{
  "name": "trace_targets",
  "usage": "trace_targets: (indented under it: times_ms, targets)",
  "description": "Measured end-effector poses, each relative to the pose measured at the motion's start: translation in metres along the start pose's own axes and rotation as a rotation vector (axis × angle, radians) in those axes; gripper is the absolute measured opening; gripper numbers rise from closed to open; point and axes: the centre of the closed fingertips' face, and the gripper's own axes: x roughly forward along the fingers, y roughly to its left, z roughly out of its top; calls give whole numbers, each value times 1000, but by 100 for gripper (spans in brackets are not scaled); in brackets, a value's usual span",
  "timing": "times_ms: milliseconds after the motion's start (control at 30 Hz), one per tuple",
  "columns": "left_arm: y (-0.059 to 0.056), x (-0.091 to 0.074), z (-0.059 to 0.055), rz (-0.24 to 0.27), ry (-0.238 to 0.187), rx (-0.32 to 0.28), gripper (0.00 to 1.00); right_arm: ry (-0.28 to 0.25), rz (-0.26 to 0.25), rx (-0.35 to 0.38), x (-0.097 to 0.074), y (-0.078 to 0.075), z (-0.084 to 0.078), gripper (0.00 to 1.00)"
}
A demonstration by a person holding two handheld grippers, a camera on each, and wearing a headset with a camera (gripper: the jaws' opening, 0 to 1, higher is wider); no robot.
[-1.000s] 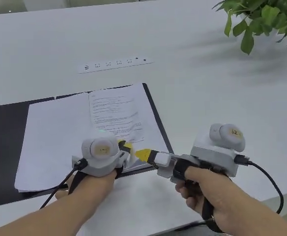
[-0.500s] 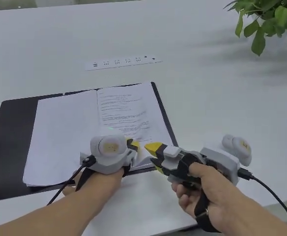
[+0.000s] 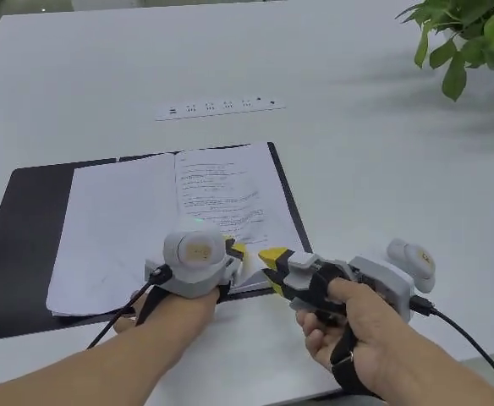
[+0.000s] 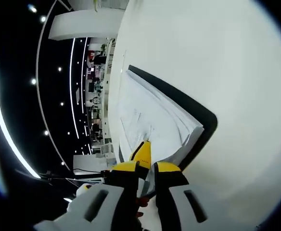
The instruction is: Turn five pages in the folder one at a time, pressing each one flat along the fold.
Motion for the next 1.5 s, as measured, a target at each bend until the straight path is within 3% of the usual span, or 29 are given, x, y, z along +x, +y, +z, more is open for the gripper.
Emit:
trace_targets:
  times_ms: [100,367,567,633,700,900,1133,1233,1333,1500]
  targets:
    - [0,0,0,0,1,-3,7,-12,-30,2,2,-8,3,0]
    - [-1,-1,1,-9,9,-32,8,-34,-24,16,1,-7,3,0]
    - [2,-19,-4,-27,66,1,9,-58,-5,-40,-2,5,3,0]
    - [8,-29,-3,-21,60,12,11,-65,8,-59,-3,11,2,0]
    - [16,-39,0,-9,38,-21,13,-73,17,-76,-5,16,1,0]
    - [35,-68,6,17,16,-43,17,-90,49,-153,-11,38,-5,0]
    - [55,-101,20,42,-39,-72,19,-102,73,-290,-15,62,-19,0]
    - [66,-116,26,59,-62,-84,20,-104,76,-398,-15,72,-27,0]
    - [77,-130,29,77,-86,-107,20,-104,79,-486,-14,84,-37,0]
    - [94,-150,29,109,-104,-133,20,-85,86,-564,-9,100,-56,0]
